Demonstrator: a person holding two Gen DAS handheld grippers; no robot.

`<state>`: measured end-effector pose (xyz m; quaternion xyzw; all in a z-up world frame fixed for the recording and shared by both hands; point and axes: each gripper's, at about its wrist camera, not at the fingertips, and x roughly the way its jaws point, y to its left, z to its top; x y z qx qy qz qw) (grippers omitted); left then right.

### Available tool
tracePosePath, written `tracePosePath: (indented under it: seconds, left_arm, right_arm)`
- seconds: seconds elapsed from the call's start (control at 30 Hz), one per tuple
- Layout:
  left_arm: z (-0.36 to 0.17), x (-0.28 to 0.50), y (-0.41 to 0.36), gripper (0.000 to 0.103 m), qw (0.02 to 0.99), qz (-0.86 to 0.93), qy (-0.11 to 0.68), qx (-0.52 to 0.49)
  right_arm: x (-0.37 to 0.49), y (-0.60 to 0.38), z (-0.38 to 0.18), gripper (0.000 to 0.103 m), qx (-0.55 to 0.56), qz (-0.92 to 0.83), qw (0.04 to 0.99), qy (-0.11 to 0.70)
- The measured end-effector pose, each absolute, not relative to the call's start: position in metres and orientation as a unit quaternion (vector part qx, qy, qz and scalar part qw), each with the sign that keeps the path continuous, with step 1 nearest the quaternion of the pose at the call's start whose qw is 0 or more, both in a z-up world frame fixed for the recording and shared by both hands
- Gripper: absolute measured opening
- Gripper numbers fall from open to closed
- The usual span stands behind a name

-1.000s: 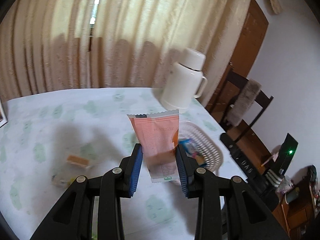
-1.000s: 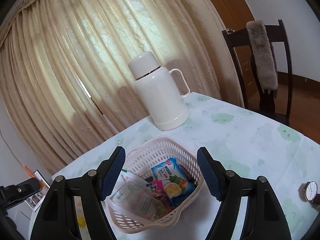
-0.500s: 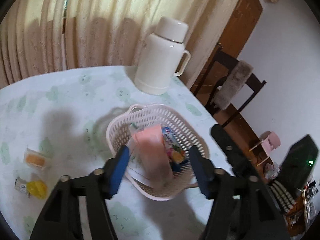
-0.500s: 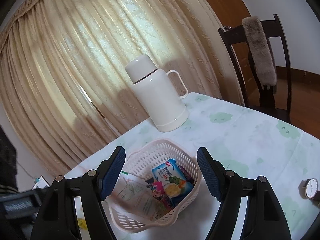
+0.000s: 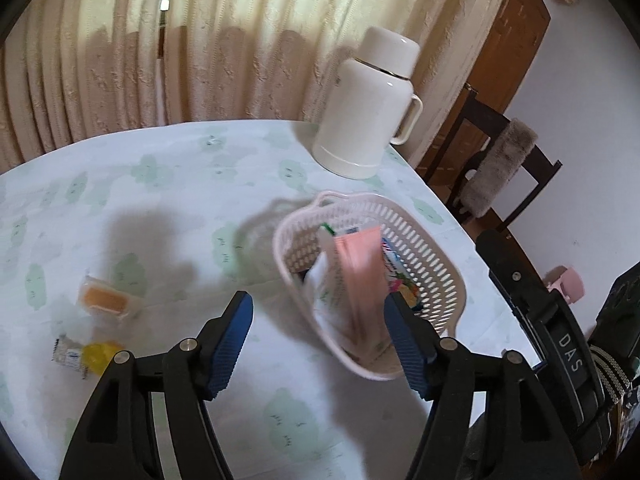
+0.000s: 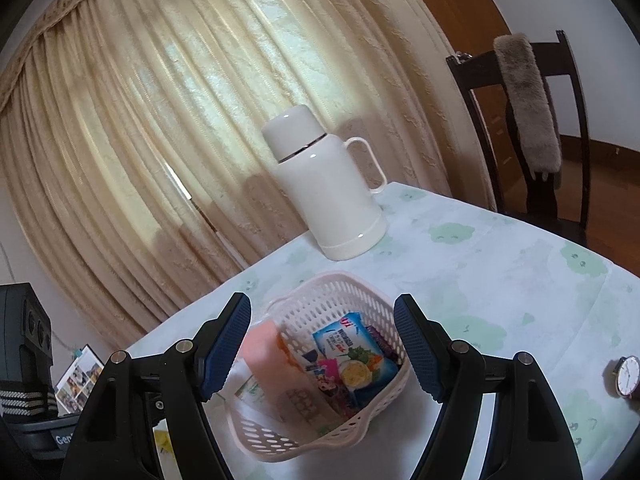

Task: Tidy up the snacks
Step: 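Move the left tool back to the green peanut bag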

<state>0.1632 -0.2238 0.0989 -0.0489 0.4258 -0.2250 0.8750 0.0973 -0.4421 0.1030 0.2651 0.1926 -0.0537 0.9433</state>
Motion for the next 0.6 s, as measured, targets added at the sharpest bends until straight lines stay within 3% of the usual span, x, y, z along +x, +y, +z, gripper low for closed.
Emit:
tracePosePath:
  seconds: [0.13, 0.6]
  left_arm:
    - [0.099, 0.16, -0.204, 0.07, 0.88, -0.208, 0.423, -0.058]
    - [0.094, 0.151, -0.121, 0.071, 0.903, -0.106, 0.408, -0.084]
  right_arm:
    - [0.098, -0.434, 0.105, 0.075, 0.253, -0.04, 0.948, 0.188]
    - [0.102, -0.41, 0.102, 0.075, 0.217, -0.004, 0.957, 0.194]
